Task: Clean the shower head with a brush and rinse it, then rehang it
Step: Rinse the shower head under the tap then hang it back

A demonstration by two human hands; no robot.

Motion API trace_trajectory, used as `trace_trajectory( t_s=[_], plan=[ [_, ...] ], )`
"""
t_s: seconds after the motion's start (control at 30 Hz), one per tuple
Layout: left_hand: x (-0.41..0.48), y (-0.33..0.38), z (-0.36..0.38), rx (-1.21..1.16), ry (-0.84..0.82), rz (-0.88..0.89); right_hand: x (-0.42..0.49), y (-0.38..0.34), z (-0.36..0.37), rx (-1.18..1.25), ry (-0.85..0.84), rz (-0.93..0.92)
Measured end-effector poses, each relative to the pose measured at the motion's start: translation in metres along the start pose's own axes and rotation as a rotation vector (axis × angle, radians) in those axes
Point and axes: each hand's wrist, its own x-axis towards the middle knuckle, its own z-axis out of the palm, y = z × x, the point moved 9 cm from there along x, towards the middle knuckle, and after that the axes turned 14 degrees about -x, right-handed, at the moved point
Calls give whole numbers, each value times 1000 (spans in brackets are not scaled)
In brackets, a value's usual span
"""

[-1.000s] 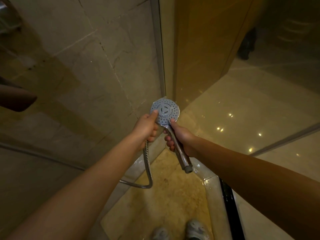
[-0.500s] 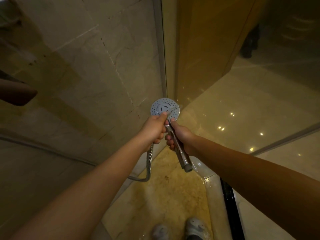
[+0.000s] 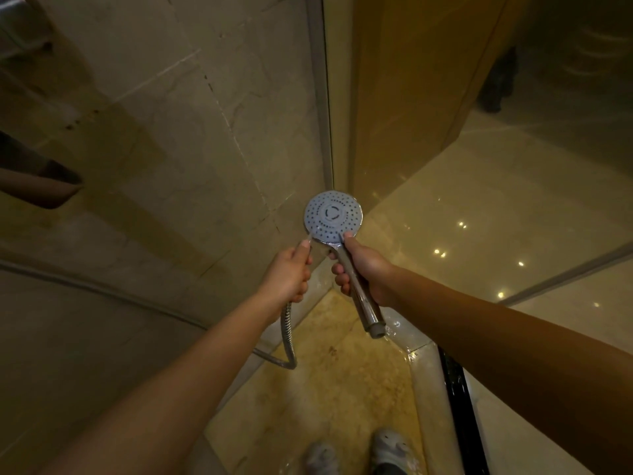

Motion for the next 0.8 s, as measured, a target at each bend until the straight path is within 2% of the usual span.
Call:
trace_trajectory(
  t_s=[0.23, 0.47, 0.6, 0.8],
  plan=[
    [-9, 25, -32, 189, 31, 76, -4, 4, 4, -44, 2, -2],
    [-47, 106, -67, 338, -154, 89, -11, -11, 24, -78, -7, -65],
    [-65, 150, -99, 296, -201, 74, -13, -18, 36, -113, -5, -62],
    [-65, 149, -109, 303, -349, -44, -17, -19, 54, -135, 0, -44]
  ],
)
